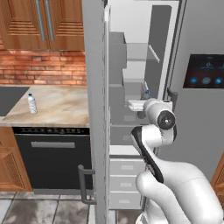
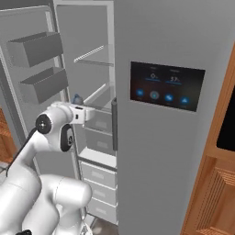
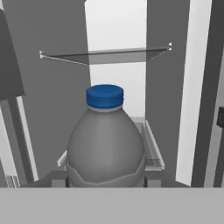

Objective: Take the bottled waters from the counter and place them in the freezer to freeze. Close the freezer door after placing the bottles.

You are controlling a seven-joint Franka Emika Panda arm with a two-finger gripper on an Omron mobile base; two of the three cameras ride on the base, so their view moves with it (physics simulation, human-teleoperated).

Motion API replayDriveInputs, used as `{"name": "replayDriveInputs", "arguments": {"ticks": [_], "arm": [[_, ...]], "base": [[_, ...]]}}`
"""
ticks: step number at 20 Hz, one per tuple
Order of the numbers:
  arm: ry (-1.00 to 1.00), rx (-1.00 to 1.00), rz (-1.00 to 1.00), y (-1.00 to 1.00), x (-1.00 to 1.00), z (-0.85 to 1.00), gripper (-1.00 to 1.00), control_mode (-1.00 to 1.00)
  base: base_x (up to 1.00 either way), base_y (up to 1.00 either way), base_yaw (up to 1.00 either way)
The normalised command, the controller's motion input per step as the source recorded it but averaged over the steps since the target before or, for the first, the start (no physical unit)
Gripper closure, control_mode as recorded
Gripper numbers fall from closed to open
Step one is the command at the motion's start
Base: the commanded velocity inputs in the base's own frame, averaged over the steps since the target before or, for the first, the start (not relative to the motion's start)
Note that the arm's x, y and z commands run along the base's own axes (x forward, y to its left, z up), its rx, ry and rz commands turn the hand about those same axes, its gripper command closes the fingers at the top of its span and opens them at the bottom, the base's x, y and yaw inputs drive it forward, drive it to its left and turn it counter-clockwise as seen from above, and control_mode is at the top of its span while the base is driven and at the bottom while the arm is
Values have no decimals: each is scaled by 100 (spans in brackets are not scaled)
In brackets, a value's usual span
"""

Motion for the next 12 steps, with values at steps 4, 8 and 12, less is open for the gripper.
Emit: {"name": "replayDriveInputs", "arguments": {"ticks": [4,8,12], "arm": [[0,0,-1,0,25,11,100,-100],[0,0,0,0,40,0,100,-100],[0,0,0,0,46,0,100,-100]], "base": [[0,0,0],[0,0,0],[0,0,0]]}}
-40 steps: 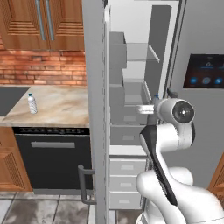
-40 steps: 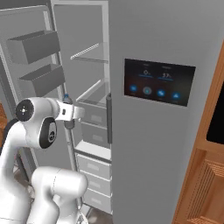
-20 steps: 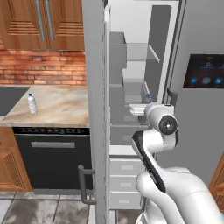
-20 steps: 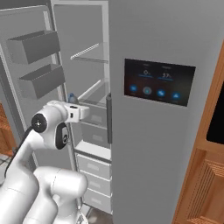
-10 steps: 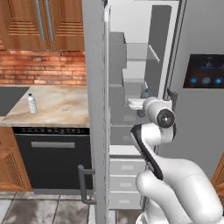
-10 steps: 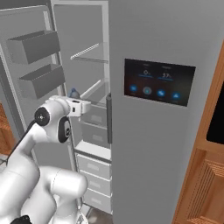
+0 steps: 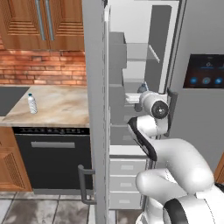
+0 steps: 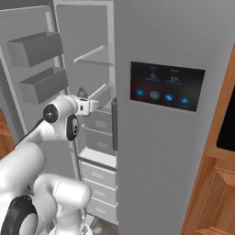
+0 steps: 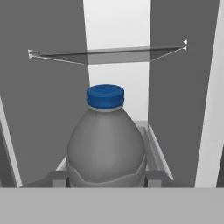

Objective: Take the bottled waters from the counter and place them in the freezer to freeze. Close the freezer door after placing the bottles.

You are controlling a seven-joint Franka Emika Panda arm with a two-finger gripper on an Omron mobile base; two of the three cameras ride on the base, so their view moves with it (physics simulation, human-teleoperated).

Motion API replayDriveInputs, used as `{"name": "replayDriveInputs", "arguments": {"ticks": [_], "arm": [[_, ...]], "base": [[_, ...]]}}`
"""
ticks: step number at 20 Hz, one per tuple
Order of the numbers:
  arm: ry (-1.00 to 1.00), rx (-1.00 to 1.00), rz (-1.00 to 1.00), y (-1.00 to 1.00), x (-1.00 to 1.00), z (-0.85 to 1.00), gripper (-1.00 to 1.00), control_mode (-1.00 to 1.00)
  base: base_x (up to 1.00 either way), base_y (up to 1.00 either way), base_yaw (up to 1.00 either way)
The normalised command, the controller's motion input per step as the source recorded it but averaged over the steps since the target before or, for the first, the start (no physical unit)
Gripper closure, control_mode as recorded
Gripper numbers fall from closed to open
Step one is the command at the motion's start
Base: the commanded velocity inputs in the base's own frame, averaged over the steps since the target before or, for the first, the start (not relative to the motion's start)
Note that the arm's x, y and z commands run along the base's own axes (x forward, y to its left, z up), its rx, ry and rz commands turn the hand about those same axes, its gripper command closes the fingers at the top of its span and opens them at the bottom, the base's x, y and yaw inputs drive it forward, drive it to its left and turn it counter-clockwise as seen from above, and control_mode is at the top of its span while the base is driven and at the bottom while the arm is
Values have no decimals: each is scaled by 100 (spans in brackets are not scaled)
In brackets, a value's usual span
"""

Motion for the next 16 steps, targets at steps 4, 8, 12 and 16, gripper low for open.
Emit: {"name": "replayDriveInputs", "arguments": {"ticks": [4,8,12,16], "arm": [[0,0,0,0,38,2,100,-100],[0,0,0,0,33,0,100,-100],[0,-1,0,-1,39,0,100,-100],[0,-3,0,0,45,0,100,-100]], "base": [[0,0,0],[0,0,0],[0,0,0],[0,0,0]]}}
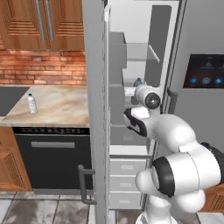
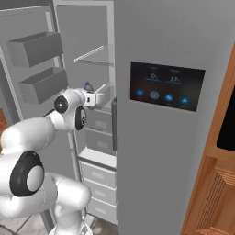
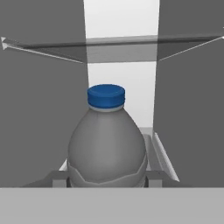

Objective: Take the bottled waters from the counter and place them in the freezer to freeze. Close the freezer door after placing the bottles.

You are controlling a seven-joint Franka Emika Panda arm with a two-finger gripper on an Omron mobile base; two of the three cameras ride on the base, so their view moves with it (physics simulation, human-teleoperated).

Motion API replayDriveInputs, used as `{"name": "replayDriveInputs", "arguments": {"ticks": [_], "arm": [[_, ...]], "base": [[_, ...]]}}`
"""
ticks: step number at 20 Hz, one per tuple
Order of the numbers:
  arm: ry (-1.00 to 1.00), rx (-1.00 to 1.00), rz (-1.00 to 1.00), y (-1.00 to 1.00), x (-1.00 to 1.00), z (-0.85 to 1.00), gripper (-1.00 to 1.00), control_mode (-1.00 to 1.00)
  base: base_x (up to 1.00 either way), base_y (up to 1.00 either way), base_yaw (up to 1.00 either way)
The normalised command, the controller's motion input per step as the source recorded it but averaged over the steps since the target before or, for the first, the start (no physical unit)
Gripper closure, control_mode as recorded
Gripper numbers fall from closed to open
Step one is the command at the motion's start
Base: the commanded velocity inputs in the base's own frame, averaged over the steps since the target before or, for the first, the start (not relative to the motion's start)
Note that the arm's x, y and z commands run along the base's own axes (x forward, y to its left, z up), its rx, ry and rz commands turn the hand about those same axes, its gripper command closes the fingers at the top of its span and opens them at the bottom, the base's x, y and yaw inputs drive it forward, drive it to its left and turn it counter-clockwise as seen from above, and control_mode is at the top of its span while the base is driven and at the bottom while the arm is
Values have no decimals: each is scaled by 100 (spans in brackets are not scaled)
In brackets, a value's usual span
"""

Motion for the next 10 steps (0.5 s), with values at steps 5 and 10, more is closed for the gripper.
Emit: {"name": "replayDriveInputs", "arguments": {"ticks": [5,10], "arm": [[1,0,0,-23,37,0,100,-100],[1,0,0,-21,43,-6,100,-100]], "base": [[0,0,0],[0,0,0]]}}
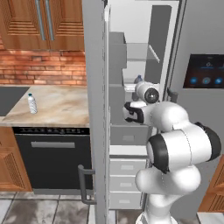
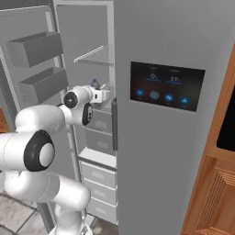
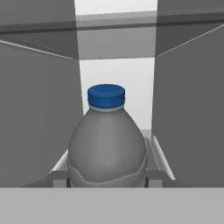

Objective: Take the bottled waters from the counter and place them in the freezer to freeze. Close the freezer door after placing the bottles.

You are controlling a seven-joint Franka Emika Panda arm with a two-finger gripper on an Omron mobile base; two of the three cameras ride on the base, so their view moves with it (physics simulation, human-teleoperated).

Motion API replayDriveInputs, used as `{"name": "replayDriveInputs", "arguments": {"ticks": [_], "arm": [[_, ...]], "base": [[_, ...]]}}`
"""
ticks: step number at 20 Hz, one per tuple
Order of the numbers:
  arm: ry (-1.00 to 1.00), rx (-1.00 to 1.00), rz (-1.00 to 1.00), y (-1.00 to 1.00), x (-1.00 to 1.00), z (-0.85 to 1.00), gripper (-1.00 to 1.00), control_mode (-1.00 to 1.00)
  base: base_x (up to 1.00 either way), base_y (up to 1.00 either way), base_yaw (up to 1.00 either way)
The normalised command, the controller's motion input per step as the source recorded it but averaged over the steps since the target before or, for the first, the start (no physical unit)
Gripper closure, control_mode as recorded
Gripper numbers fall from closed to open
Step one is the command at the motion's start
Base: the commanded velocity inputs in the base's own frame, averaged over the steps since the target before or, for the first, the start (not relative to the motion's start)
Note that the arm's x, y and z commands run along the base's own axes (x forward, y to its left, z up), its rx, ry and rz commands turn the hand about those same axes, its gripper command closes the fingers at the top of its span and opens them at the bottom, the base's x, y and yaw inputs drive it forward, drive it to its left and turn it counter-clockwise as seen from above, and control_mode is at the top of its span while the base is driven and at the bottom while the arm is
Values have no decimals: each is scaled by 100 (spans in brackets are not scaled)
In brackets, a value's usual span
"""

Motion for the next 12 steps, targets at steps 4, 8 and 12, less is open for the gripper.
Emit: {"name": "replayDriveInputs", "arguments": {"ticks": [4,8,12], "arm": [[0,0,0,-6,41,-15,100,-100],[0,0,0,0,27,-16,100,-100],[0,0,0,0,19,-20,100,-100]], "base": [[0,0,0],[0,0,0],[0,0,0]]}}
